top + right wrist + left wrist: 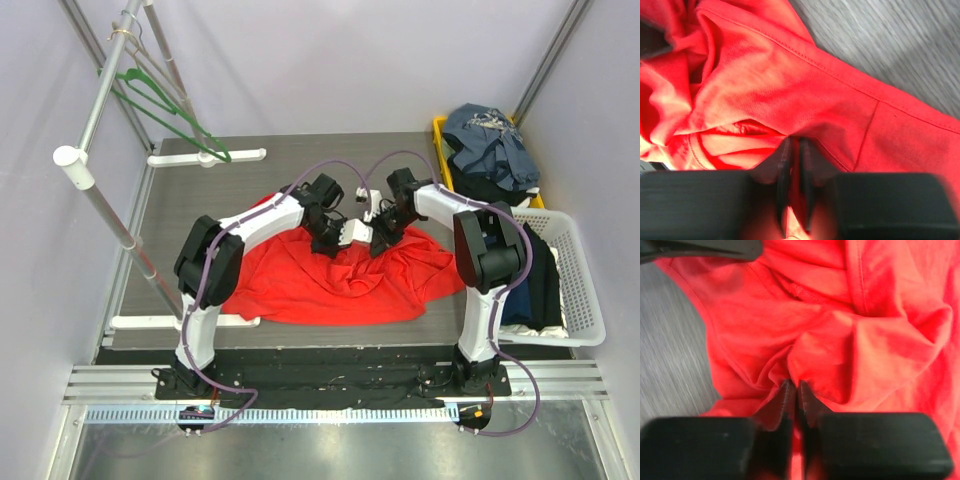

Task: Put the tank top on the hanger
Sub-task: Adjust the tank top at the center of the board.

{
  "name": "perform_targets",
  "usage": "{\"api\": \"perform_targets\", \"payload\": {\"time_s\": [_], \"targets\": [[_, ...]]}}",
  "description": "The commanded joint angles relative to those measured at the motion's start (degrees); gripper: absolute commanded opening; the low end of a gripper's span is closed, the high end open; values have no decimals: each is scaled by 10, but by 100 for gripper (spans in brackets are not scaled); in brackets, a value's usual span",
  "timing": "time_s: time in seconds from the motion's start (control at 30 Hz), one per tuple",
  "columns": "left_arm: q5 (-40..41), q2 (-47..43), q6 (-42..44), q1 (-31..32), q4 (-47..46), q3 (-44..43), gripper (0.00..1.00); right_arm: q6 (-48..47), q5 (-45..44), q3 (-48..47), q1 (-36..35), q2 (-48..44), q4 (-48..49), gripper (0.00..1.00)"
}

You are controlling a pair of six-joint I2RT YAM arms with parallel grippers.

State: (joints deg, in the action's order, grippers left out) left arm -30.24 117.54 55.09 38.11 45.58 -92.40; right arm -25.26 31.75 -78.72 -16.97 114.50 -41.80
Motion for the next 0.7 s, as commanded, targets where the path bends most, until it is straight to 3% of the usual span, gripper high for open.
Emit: {"api": "perform_targets", "payload": {"time_s": [0.0,0.1,0.47,0.67], "targets": [[15,-16,-14,3,-17,9,0,3,1,2,12,-4,2,8],[33,-40,-24,2,-39,19,0,7,-3,-1,23,-20,8,1],[213,-164,-117,-72,-189,-6,0,51,-50,-117,91,-78,64,1],[200,-219,-142,-98,-178,0,0,87,13,-126,115,-133,110,1]]}}
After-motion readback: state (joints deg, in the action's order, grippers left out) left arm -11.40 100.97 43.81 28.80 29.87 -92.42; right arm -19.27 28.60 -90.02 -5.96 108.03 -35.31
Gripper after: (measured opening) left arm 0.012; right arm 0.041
